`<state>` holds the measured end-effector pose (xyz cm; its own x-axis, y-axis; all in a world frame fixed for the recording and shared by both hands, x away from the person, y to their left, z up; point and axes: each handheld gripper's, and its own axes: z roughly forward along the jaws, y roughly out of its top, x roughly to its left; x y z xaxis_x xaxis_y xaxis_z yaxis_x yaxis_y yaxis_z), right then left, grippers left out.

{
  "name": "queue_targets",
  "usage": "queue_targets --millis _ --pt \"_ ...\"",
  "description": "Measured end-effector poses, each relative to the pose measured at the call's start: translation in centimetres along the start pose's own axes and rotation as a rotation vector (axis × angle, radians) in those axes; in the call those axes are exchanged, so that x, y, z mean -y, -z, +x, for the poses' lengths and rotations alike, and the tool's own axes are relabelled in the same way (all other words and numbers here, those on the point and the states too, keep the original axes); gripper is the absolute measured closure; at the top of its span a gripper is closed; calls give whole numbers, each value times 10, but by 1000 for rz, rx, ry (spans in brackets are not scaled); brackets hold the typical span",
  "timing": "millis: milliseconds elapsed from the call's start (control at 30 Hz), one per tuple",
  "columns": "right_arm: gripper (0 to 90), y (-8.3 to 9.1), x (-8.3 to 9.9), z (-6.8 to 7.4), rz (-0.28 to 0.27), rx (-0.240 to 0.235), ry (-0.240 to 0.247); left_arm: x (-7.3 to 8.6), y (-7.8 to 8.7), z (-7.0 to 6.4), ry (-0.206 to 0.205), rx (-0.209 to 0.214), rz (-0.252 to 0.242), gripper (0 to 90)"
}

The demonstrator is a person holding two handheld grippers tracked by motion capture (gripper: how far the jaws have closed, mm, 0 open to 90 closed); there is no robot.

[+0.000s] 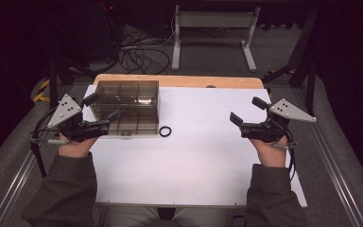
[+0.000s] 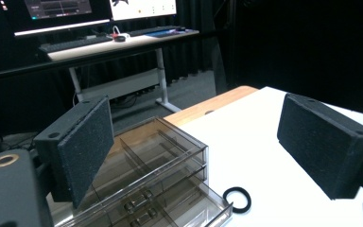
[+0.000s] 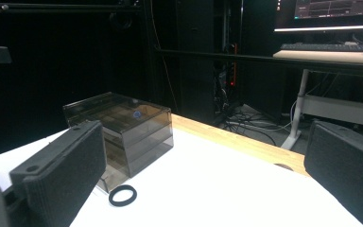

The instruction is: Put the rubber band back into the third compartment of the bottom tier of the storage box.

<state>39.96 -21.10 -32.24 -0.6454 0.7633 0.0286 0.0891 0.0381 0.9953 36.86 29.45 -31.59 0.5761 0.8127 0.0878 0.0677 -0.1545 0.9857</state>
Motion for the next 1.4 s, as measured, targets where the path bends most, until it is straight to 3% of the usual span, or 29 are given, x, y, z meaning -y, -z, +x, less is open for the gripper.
queue_targets --millis 333,700,900,1400 --pt "5 0 -2 0 3 11 0 4 -12 -7 -19 11 57 149" --pt "5 -1 -2 2 3 10 0 14 -35 -24 -32 14 121 179" --pt "5 -1 -2 1 2 11 -2 17 -43 -29 -46 14 138 199" --pt "7 -1 -3 2 4 20 3 23 -57 -34 -33 36 169 269"
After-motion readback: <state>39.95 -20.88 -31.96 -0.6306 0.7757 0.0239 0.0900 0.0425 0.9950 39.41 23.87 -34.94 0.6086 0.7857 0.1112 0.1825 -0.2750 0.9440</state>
